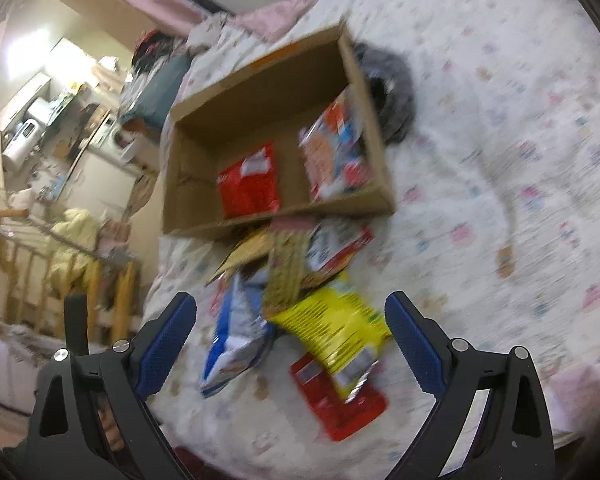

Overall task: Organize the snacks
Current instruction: 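Grasp the small clear wrapped sweet with the left gripper while the right grasps the blue chip bag, then carry the sweet into the box with the left gripper while the right carries the blue bag over it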

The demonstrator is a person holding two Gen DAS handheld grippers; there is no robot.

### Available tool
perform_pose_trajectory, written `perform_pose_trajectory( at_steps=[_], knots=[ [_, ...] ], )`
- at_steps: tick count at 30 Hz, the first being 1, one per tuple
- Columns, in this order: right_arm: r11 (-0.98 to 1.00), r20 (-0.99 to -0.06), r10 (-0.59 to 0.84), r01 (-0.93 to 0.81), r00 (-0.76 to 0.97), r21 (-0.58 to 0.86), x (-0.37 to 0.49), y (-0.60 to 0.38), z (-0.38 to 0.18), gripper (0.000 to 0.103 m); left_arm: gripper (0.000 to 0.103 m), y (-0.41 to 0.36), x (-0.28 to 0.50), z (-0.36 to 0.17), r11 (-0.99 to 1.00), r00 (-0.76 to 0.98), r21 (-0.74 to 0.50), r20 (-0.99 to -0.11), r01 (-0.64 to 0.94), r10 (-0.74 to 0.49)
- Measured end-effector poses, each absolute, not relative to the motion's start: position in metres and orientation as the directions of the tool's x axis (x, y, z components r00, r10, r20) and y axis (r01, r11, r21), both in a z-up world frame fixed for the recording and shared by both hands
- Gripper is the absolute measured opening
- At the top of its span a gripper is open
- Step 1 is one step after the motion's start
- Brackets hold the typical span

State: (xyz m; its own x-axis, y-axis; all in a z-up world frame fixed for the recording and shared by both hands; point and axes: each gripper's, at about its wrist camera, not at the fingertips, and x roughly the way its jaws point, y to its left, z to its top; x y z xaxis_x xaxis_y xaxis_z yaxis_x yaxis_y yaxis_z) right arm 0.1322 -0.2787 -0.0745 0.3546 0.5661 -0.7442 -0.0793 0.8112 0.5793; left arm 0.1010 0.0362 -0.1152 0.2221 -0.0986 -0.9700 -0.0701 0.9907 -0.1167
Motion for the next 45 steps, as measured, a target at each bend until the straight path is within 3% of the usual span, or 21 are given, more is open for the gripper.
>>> perform_pose_trajectory(
  at_steps=[2,4,12,23,25,29,45],
  knots=[
    [0.761,-0.715,0.636,-0.082,0.289,0.644,0.135,-0.269,-0.082,0.083,0.015,0.032,0.101,-0.106,0.992,0.253,-0.115,-0.963,-0.056,-0.097],
    [0.735,-0.7,0.67,-0.083,0.246,0.673,0.136,-0.26,-0.086,0.077,0.015,0.032,0.102,-0.1,0.993,0.27,-0.109,-0.958,-0.042,-0.093],
    [0.784,-0.775,0.62,-0.064,0.125,0.617,0.149,-0.212,-0.111,0.076,0.015,0.031,0.101,-0.083,0.992,0.301,-0.121,-0.948,-0.033,-0.106],
    [0.871,-0.867,0.491,-0.082,0.083,0.485,0.161,-0.171,-0.13,0.075,0.015,0.039,0.109,-0.088,0.99,0.31,-0.134,-0.944,-0.04,-0.115],
    [0.888,-0.886,0.458,-0.082,0.064,0.453,0.161,-0.17,-0.137,0.059,0.015,0.038,0.109,-0.088,0.991,0.312,-0.132,-0.943,-0.037,-0.114],
    [0.903,-0.9,0.427,-0.105,0.085,0.418,0.158,-0.175,-0.135,0.044,0.015,0.036,0.11,-0.088,0.991,0.315,-0.13,-0.943,-0.034,-0.112],
    [0.861,-0.858,0.505,-0.121,0.092,0.493,0.136,-0.207,-0.124,0.042,0.015,0.037,0.109,-0.092,0.993,0.318,-0.106,-0.944,-0.047,-0.086]
  ],
)
